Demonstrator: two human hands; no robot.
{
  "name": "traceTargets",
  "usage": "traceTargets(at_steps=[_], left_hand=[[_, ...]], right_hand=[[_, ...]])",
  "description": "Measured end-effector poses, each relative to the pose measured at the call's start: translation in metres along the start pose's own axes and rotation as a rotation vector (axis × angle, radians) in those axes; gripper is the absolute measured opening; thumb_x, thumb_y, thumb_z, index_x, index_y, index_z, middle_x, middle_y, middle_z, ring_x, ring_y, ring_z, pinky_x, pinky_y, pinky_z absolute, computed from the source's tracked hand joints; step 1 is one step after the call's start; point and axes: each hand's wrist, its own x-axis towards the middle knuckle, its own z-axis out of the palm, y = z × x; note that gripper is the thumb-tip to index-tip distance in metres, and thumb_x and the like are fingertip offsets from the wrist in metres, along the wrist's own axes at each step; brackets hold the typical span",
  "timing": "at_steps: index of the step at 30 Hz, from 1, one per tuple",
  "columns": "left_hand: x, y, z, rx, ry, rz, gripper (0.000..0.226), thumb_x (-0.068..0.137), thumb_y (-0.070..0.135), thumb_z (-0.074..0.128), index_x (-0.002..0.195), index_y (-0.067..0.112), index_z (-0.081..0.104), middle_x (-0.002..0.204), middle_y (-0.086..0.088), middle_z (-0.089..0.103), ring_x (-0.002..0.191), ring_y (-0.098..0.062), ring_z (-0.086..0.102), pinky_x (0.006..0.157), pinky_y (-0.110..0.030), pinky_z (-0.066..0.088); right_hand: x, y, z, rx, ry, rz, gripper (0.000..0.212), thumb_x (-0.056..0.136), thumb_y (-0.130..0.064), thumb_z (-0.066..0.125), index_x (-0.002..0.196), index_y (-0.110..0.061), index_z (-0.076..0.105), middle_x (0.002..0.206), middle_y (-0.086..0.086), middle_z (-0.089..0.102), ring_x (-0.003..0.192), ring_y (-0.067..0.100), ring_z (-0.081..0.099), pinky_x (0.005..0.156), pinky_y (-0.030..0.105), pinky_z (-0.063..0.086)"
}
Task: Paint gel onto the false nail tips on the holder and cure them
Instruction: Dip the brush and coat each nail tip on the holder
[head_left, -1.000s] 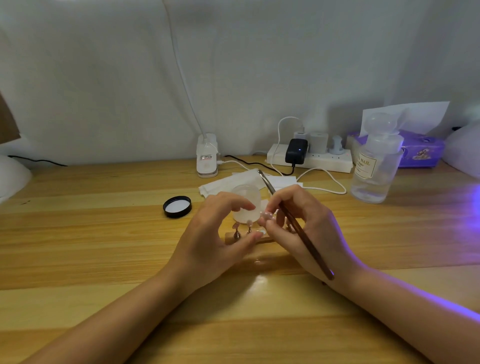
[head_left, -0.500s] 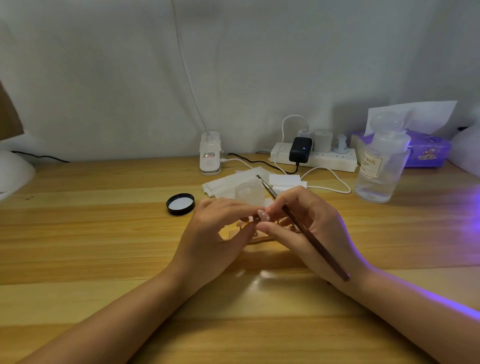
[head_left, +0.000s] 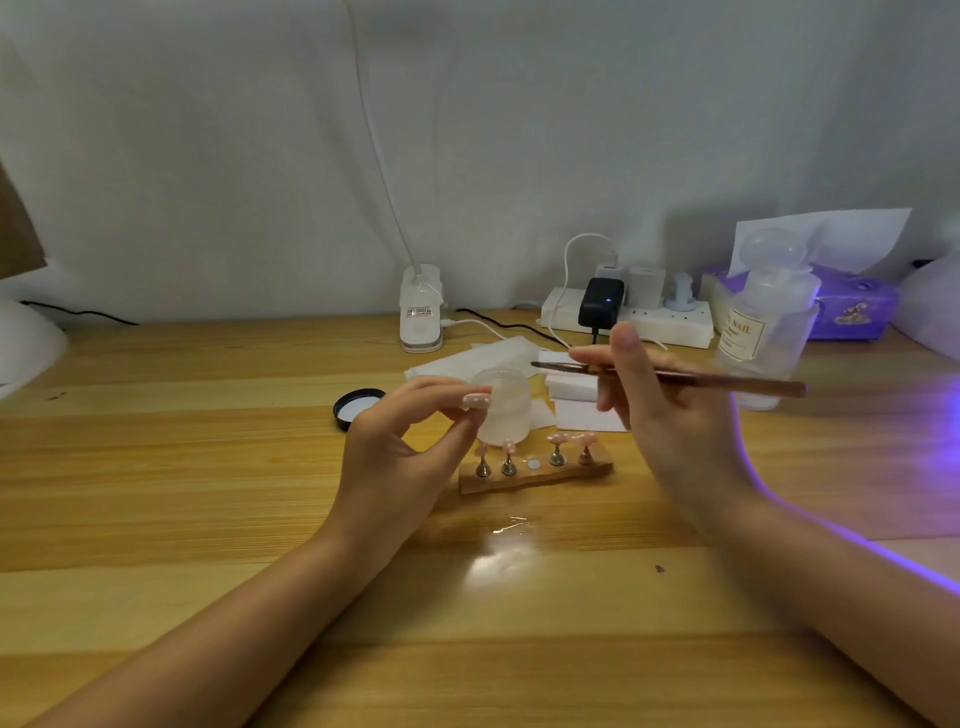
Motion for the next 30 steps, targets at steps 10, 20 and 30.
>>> traceTargets(at_steps=[10, 20, 30], left_hand=[[0.001, -0.002, 0.0, -0.177, 0.082, -0.253, 0.013, 0.069, 0.022, 0.069, 0.082, 0.024, 0.069, 0.081, 0.007, 0.071, 0.08, -0.008, 0.068, 0.075, -0.016, 0.051], [0.003, -0.001, -0.001, -0.169, 0.039, -0.266, 0.026, 0.073, 0.003, 0.069, 0.094, 0.019, 0.069, 0.09, 0.01, 0.069, 0.086, -0.001, 0.066, 0.076, -0.012, 0.05], [0.003, -0.005, -0.001, -0.235, 0.05, -0.343, 0.018, 0.071, 0.014, 0.068, 0.086, 0.024, 0.071, 0.09, 0.009, 0.072, 0.085, -0.006, 0.067, 0.076, -0.016, 0.052]], right_hand=[[0.055, -0.006, 0.002, -0.276, -0.2, 0.037, 0.025, 0.08, -0.037, 0.063, 0.073, -0.015, 0.055, 0.055, -0.005, 0.063, 0.047, 0.003, 0.057, 0.048, 0.013, 0.046], [0.08, -0.002, 0.031, -0.569, -0.45, 0.085, 0.031, 0.08, -0.037, 0.066, 0.062, -0.018, 0.051, 0.055, -0.006, 0.055, 0.048, 0.0, 0.053, 0.052, 0.016, 0.04], [0.083, 0.008, 0.043, -0.528, -0.491, 0.208, 0.03, 0.082, -0.031, 0.066, 0.061, -0.017, 0.051, 0.052, -0.006, 0.053, 0.049, 0.003, 0.051, 0.052, 0.017, 0.039]])
